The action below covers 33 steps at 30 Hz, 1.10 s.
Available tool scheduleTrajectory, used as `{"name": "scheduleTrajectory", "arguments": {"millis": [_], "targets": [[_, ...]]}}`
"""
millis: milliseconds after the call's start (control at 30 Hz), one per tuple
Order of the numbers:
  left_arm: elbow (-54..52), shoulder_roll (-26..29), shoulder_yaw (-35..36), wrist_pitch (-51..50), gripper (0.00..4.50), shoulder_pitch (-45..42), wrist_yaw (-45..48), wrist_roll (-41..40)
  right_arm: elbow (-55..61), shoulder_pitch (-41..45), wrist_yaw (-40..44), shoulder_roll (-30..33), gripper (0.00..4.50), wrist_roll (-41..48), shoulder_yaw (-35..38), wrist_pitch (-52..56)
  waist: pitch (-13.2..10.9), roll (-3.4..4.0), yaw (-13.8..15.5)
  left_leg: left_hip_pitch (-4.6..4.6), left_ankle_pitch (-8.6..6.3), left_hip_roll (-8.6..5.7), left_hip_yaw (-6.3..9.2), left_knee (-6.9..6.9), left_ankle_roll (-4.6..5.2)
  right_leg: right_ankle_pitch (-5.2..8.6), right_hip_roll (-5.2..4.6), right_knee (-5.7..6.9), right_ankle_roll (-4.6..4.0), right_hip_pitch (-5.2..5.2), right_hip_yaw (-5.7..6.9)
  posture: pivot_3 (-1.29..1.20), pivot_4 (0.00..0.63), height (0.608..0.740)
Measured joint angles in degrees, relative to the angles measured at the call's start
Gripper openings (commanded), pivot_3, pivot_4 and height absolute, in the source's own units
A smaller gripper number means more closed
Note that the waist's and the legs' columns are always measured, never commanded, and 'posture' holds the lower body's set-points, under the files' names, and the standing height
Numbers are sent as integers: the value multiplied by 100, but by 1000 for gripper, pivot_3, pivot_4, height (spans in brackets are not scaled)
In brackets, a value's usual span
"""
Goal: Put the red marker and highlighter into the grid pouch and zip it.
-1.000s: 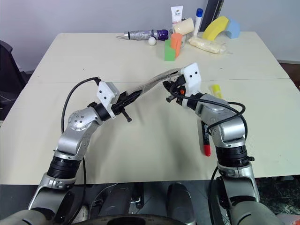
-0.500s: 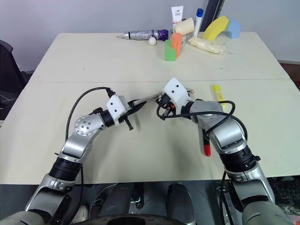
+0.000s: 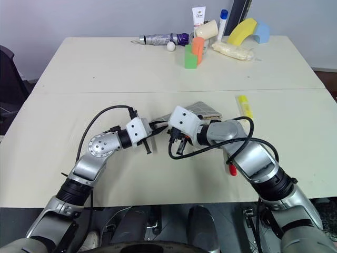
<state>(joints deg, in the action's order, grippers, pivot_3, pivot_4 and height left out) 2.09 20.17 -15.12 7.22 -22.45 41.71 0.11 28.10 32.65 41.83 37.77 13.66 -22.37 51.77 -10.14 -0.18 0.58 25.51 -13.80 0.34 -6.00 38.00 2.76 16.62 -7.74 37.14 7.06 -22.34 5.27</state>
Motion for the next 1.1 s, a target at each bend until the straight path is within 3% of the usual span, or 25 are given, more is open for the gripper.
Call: {"name": "scheduleTrajectory", "arguments": {"millis": [333,433,633,933,1100], "targets": [[3,-101,-48,-78,0,1,36,-10,37,88,125,-19,50,-218,-205,-4,0,0,2,0,2,0,0,0,-4,0,-1,-1,0,1,0,0,150,740],[1,-156,-40,-194,0,0,4,-30,37,87,241,4,974,-187,-148,-52,0,0,2,0,2,0,0,0,-3,0,0,-1,0,1,0,0,150,740],[5,-138,188,-325,0,-25,-137,-95,51,-190,421,478,3957,83,926,-150,0,-1,10,0,-1,0,2,0,2,0,-2,-3,0,3,1,0,150,740],[612,-119,406,-62,0,-296,-479,-21,230,-1658,-260,644,3957,550,3154,1149,0,-1,35,0,-4,1,4,0,4,-1,-9,-7,-1,8,2,0,150,740],[1174,-235,414,317,0,-549,-564,56,479,-2572,-701,641,3957,539,3927,1850,0,-1,18,0,-6,3,3,-2,8,-1,-6,-7,-1,5,2,0,150,740]]}}
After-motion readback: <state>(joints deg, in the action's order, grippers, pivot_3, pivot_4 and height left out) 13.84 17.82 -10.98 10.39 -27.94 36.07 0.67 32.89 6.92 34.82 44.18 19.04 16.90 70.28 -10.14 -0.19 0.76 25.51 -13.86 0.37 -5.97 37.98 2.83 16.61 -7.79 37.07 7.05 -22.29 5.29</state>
